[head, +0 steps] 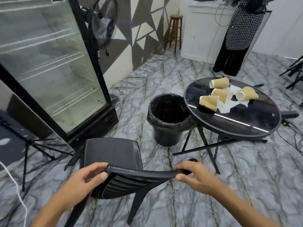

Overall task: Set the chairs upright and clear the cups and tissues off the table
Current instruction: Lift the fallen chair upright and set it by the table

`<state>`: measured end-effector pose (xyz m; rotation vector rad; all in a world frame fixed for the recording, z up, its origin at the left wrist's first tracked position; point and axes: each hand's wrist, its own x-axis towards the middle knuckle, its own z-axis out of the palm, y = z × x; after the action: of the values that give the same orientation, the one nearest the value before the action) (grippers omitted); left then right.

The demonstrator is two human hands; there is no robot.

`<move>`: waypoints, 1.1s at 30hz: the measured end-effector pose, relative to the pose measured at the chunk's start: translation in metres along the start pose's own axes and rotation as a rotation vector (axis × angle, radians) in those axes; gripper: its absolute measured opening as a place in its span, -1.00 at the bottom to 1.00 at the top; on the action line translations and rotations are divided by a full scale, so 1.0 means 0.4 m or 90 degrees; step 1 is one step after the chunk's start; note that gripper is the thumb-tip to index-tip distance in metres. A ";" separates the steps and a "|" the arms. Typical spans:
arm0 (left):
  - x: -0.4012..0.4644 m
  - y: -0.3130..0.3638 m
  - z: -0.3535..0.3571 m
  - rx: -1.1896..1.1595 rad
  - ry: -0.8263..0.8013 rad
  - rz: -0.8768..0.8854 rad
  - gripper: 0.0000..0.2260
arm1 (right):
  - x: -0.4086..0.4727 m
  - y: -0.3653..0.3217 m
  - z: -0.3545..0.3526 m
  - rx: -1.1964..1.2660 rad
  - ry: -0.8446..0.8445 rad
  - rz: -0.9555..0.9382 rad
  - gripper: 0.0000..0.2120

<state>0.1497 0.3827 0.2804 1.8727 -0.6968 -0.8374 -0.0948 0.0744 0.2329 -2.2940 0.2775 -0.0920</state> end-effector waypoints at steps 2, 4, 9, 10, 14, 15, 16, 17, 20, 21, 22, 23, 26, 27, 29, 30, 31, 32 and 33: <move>-0.010 0.018 0.005 0.023 0.010 0.010 -0.64 | 0.012 -0.008 0.037 -0.016 0.041 -0.019 -0.46; -0.023 0.033 0.014 0.059 0.053 0.035 -0.61 | 0.034 -0.031 0.061 -0.065 0.055 -0.034 -0.33; -0.045 0.001 -0.016 -0.001 0.207 0.053 -0.76 | 0.149 -0.084 0.050 -0.135 0.072 -0.105 -0.32; -0.053 -0.006 -0.026 -0.014 0.221 0.049 -0.76 | 0.178 -0.098 0.041 -0.148 0.075 -0.132 -0.33; -0.071 -0.067 -0.043 -0.053 0.276 0.015 -0.80 | 0.271 -0.160 0.004 -0.229 0.071 -0.221 -0.35; -0.075 -0.082 -0.043 -0.079 0.286 0.011 -0.80 | 0.287 -0.168 0.004 -0.250 0.064 -0.239 -0.34; -0.080 -0.091 -0.038 -0.107 0.291 -0.004 -0.90 | 0.299 -0.176 0.007 -0.272 0.054 -0.251 -0.31; -0.082 -0.108 -0.033 -0.135 0.280 -0.020 -0.87 | 0.308 -0.178 0.015 -0.296 0.048 -0.265 -0.29; -0.083 -0.161 -0.014 -0.150 0.307 -0.056 -0.36 | 0.314 -0.151 0.041 -0.355 0.060 -0.304 -0.31; -0.075 -0.175 -0.011 -0.156 0.302 -0.067 -0.33 | 0.312 -0.140 0.039 -0.355 0.050 -0.294 -0.31; -0.069 -0.177 -0.011 -0.152 0.287 -0.078 -0.33 | 0.311 -0.131 0.033 -0.349 0.044 -0.278 -0.30; -0.062 -0.182 -0.010 -0.142 0.287 -0.076 -0.34 | 0.309 -0.125 0.024 -0.338 0.029 -0.260 -0.28; -0.053 -0.181 -0.006 -0.098 0.299 -0.095 -0.63 | 0.292 -0.102 -0.008 -0.241 -0.069 -0.233 -0.34; -0.054 -0.182 -0.005 -0.108 0.298 -0.093 -0.82 | 0.285 -0.088 -0.022 -0.200 -0.096 -0.219 -0.39; -0.058 -0.208 -0.009 -0.109 0.272 -0.111 -0.86 | 0.270 -0.047 -0.046 -0.173 -0.113 -0.196 -0.41; -0.059 -0.224 -0.014 -0.111 0.264 -0.120 -0.83 | 0.265 -0.023 -0.056 -0.180 -0.109 -0.188 -0.39; -0.061 -0.228 -0.020 -0.103 0.264 -0.127 -0.81 | 0.264 -0.002 -0.065 -0.189 -0.106 -0.179 -0.35; -0.063 -0.230 -0.025 -0.084 0.260 -0.137 -0.81 | 0.266 0.012 -0.073 -0.199 -0.107 -0.171 -0.32; -0.063 -0.234 -0.028 -0.069 0.248 -0.138 -0.83 | 0.271 0.018 -0.080 -0.214 -0.112 -0.166 -0.30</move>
<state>0.1539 0.4448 0.2053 1.9571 -0.2062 -0.6018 0.0045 0.0216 0.2466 -2.6425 -0.1071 0.0275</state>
